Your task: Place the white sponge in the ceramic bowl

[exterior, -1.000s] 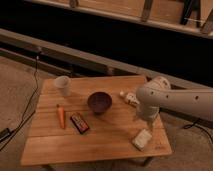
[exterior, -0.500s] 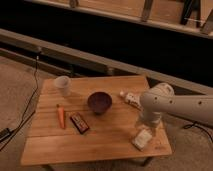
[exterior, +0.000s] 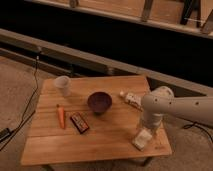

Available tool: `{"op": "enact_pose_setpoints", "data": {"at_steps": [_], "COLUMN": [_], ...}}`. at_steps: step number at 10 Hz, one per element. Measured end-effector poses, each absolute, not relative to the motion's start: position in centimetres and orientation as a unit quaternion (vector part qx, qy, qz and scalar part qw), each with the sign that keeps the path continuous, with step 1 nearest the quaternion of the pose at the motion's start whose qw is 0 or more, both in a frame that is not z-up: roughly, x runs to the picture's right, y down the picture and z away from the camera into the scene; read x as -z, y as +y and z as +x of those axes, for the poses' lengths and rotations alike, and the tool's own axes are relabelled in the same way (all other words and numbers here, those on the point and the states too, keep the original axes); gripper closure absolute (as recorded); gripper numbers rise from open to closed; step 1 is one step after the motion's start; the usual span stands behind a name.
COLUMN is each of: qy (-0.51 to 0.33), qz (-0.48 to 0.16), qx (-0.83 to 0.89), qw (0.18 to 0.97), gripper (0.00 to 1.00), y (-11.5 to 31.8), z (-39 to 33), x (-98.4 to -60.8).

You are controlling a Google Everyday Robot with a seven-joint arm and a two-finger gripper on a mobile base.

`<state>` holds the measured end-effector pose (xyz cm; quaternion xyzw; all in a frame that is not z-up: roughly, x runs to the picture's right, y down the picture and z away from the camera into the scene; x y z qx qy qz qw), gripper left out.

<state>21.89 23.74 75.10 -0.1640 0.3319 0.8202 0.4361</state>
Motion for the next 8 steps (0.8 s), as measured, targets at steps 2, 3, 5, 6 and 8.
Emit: {"op": "enact_pose_setpoints", "data": {"at_steps": [2, 3, 5, 6, 8], "qy": [0.335, 0.336, 0.342, 0.345, 0.344], "qz": [-0.164, -0.165, -0.170, -0.173, -0.178], "qx": [-0.826, -0.827, -0.829, -0.829, -0.830], "qw": [0.423, 0.418, 0.409, 0.406, 0.402], "gripper": [0.35, 0.35, 0.35, 0.35, 0.35], "y": [24.9, 25.4, 26.6, 27.1, 27.4], "z": [22.3, 22.3, 22.3, 22.3, 22.0], "x": [-76.0, -76.3, -77.0, -77.4, -77.8]}}
